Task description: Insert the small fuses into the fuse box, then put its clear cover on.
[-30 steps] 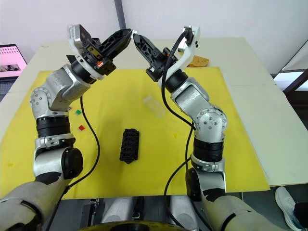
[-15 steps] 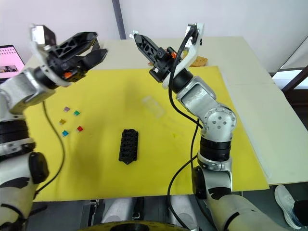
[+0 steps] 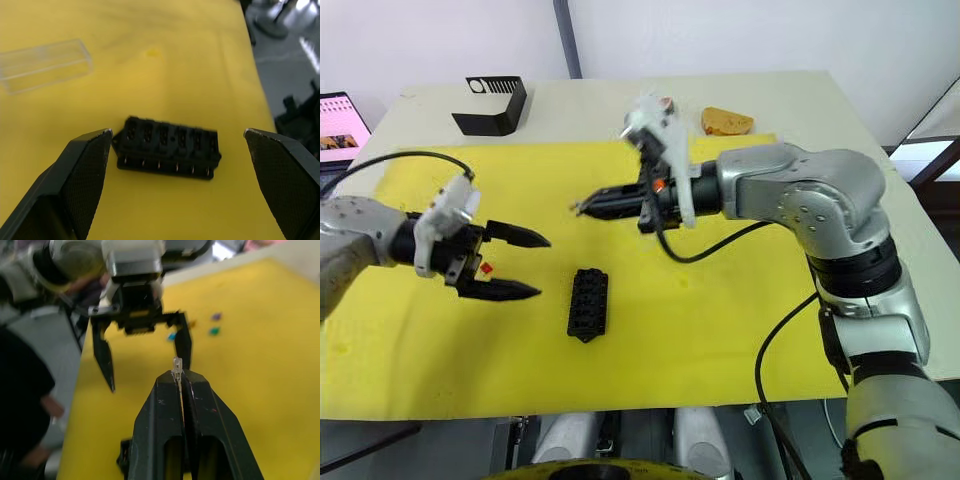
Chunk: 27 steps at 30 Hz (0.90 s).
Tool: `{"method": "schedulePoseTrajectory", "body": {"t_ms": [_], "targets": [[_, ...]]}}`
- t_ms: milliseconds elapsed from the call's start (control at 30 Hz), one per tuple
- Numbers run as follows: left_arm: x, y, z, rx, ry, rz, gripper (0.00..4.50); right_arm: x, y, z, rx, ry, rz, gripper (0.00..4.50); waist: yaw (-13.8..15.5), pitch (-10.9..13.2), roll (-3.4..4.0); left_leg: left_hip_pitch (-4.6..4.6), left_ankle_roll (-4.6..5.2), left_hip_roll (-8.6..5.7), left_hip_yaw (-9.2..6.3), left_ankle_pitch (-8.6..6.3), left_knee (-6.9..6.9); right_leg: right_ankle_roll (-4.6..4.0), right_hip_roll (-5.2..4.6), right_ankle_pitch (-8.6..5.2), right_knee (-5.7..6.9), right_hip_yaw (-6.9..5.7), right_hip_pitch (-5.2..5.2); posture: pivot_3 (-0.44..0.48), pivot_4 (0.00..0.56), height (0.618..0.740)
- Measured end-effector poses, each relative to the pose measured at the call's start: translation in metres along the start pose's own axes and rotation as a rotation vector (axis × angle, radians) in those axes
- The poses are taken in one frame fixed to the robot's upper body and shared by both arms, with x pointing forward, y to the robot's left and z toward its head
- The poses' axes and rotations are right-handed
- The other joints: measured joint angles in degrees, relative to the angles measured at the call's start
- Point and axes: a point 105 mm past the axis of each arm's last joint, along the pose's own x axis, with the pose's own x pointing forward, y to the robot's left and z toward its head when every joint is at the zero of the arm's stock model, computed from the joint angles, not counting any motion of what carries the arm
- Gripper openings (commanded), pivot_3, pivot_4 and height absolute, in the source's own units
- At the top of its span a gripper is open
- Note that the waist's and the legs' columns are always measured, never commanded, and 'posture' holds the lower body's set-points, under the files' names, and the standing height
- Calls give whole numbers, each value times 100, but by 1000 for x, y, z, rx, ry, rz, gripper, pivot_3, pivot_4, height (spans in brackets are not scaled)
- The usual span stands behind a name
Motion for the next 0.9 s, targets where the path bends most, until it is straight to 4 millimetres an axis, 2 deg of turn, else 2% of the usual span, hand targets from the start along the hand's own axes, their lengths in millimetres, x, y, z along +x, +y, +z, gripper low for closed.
{"method": "schedulePoseTrajectory", "body": {"t_ms": [100,200,300,400,633,800,900], "targets": [[7,1,-3,48,1,21,4428,13,3,-8,-49,104,35,0,18,0,0,-6,9,-1,0,-5,10,1,-4,1,-1,0,0,0,150,740],[8,0,-16,68,37,42,4428,23,2,-22,-105,218,45,0,14,0,-1,-10,18,-3,2,-10,11,1,-5,1,-6,0,-3,0,150,740],[9,-12,-32,51,72,10,4428,32,2,-33,-125,286,43,0,-3,0,-1,-20,17,-3,5,-10,9,1,-5,1,-4,0,-18,0,150,740],[15,-26,-36,60,82,-32,4428,43,10,-38,-126,321,66,0,7,0,0,-32,10,-3,4,-6,7,1,-5,1,2,0,-35,0,150,740],[20,-35,-49,80,119,11,4428,50,40,-58,-130,400,151,0,19,0,0,-22,11,-3,4,-7,13,-1,-7,3,4,0,-19,0,150,740],[23,-35,-51,115,120,39,4428,51,51,-62,-143,416,160,0,9,0,0,-19,10,-3,4,-7,10,-1,-7,3,8,-1,-20,0,150,740],[26,-34,-48,135,111,46,4428,53,50,-65,-153,431,138,0,4,-1,0,-18,10,-3,4,-6,11,-1,-7,3,8,-1,-19,0,150,740]]}}
